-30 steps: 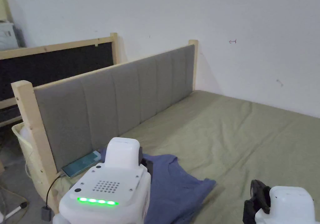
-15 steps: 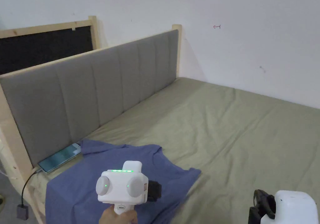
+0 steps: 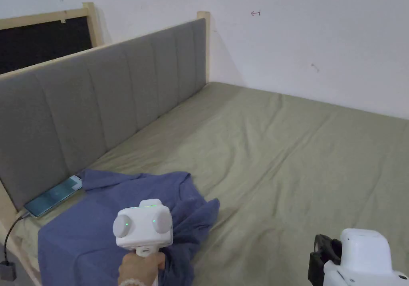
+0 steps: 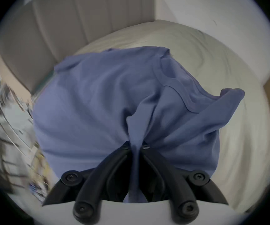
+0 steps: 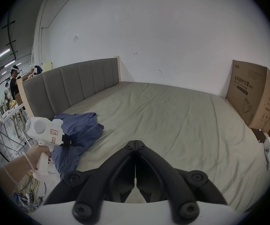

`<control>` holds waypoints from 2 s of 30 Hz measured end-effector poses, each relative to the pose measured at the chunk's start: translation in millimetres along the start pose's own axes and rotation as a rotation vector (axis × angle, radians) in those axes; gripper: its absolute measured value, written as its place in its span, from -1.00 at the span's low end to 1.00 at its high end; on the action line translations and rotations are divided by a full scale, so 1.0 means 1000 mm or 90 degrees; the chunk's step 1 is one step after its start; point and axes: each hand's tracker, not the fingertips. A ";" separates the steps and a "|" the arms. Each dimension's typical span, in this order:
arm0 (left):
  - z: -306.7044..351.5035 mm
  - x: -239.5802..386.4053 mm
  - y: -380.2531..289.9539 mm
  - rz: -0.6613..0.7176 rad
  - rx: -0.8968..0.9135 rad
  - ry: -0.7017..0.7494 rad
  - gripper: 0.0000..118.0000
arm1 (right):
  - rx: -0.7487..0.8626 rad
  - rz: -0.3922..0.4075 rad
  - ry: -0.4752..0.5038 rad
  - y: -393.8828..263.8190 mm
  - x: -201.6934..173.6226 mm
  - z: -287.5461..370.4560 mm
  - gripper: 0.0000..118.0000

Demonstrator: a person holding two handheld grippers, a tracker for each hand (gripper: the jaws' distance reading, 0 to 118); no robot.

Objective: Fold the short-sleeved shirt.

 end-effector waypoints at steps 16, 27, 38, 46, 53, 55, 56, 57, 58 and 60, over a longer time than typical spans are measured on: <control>0.088 0.021 0.040 0.081 0.054 -0.125 -0.92 | 0.033 -0.087 -0.049 0.000 0.060 0.023 -1.00; 0.217 0.248 0.029 -0.141 0.120 -0.464 -0.92 | 0.109 -0.142 -0.186 0.009 0.129 0.088 -1.00; 0.202 0.423 -0.161 -0.417 -0.060 -0.576 -0.92 | 0.134 -0.200 -0.371 -0.015 0.215 0.177 -1.00; 0.129 0.428 -0.230 -0.502 -0.189 -0.502 0.93 | 0.066 -0.231 -0.392 -0.050 0.230 0.180 -1.00; 0.171 0.376 -0.154 -0.413 -0.054 -0.538 0.24 | 0.053 -0.210 -0.342 -0.041 0.208 0.156 -1.00; 0.167 0.349 -0.142 -0.409 -0.026 -0.466 -0.90 | 0.049 -0.194 -0.319 -0.039 0.198 0.147 -1.00; 0.163 0.333 -0.140 -0.398 0.000 -0.423 -0.99 | 0.045 -0.189 -0.311 -0.038 0.193 0.142 -1.00; 0.156 0.318 -0.139 -0.386 0.011 -0.392 -1.00 | 0.042 -0.184 -0.303 -0.038 0.188 0.137 -1.00; 0.147 0.302 -0.138 -0.393 0.009 -0.362 -1.00 | 0.039 -0.179 -0.294 -0.039 0.183 0.132 -1.00; 0.129 0.276 -0.133 -0.378 -0.024 -0.326 -1.00 | 0.025 -0.171 -0.277 -0.039 0.177 0.121 -1.00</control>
